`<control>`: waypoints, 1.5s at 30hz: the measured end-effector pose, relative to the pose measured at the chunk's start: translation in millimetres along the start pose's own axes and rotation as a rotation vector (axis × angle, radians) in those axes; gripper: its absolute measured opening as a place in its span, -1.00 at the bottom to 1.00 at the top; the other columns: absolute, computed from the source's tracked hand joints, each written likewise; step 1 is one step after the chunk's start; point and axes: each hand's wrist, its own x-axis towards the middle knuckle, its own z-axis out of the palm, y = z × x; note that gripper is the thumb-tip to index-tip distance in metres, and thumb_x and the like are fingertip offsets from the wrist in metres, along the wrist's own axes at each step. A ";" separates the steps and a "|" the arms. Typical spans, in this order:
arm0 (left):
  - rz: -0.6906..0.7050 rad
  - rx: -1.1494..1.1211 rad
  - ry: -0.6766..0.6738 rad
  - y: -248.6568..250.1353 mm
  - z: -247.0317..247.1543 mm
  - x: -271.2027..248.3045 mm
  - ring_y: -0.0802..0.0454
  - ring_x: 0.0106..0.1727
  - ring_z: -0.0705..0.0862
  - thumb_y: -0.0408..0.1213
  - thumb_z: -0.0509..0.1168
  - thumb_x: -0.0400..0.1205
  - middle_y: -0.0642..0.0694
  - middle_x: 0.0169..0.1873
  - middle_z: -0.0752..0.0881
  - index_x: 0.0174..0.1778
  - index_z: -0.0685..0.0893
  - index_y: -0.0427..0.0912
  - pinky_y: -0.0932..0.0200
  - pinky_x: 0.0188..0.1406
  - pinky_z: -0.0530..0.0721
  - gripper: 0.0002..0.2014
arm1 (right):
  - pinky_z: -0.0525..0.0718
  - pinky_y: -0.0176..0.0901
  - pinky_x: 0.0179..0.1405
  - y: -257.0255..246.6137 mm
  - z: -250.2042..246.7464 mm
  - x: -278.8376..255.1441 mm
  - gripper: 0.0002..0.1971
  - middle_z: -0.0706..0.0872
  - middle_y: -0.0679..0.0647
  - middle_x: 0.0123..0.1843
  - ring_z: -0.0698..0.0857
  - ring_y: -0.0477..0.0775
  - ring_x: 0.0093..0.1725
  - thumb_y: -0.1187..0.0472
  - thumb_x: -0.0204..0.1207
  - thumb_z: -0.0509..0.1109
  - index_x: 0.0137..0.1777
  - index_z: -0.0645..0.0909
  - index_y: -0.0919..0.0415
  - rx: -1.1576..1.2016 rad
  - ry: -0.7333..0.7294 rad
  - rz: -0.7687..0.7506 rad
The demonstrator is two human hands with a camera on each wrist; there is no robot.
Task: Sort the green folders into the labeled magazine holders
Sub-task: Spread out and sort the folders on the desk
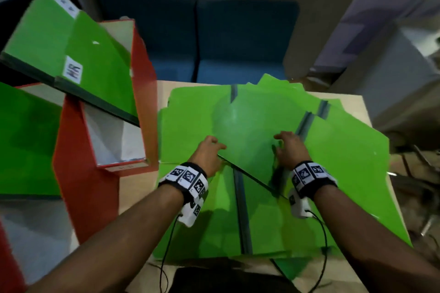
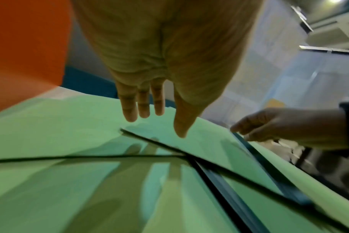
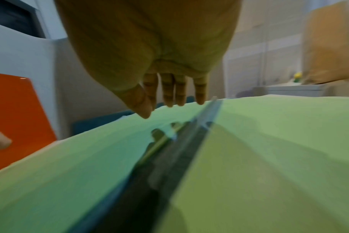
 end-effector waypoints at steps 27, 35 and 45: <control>0.446 0.564 -0.224 71.3 73.1 -14.5 -0.06 -0.06 0.68 -0.27 0.23 0.68 -0.16 0.02 0.69 0.61 0.19 -0.28 0.08 -0.02 0.69 -0.41 | -0.12 0.38 0.61 43.9 28.8 -63.8 0.08 -0.18 0.15 0.73 -0.13 0.15 0.70 -0.06 0.41 0.53 0.70 -0.17 0.06 -0.256 -0.357 -0.369; 0.417 0.483 0.002 51.2 55.7 -6.0 -0.03 0.43 0.48 -0.02 0.27 0.67 -0.10 0.45 0.51 0.58 0.33 -0.09 -0.01 0.47 0.44 -0.43 | 0.31 0.15 0.57 29.6 -21.9 -53.8 -0.72 0.40 0.21 0.58 0.33 0.21 0.60 0.21 0.58 0.38 0.27 0.67 0.18 -0.194 -0.177 -0.512; 0.425 0.499 0.098 36.4 9.9 -20.1 -0.05 0.56 0.40 -0.50 0.23 0.64 -0.03 0.57 0.42 0.56 0.42 0.04 -0.06 0.56 0.36 -0.42 | 0.54 0.00 0.41 29.5 -35.3 -64.5 -0.46 0.35 0.01 0.63 0.49 0.09 0.48 0.21 0.55 0.40 0.52 0.42 0.04 -0.166 -0.184 -0.511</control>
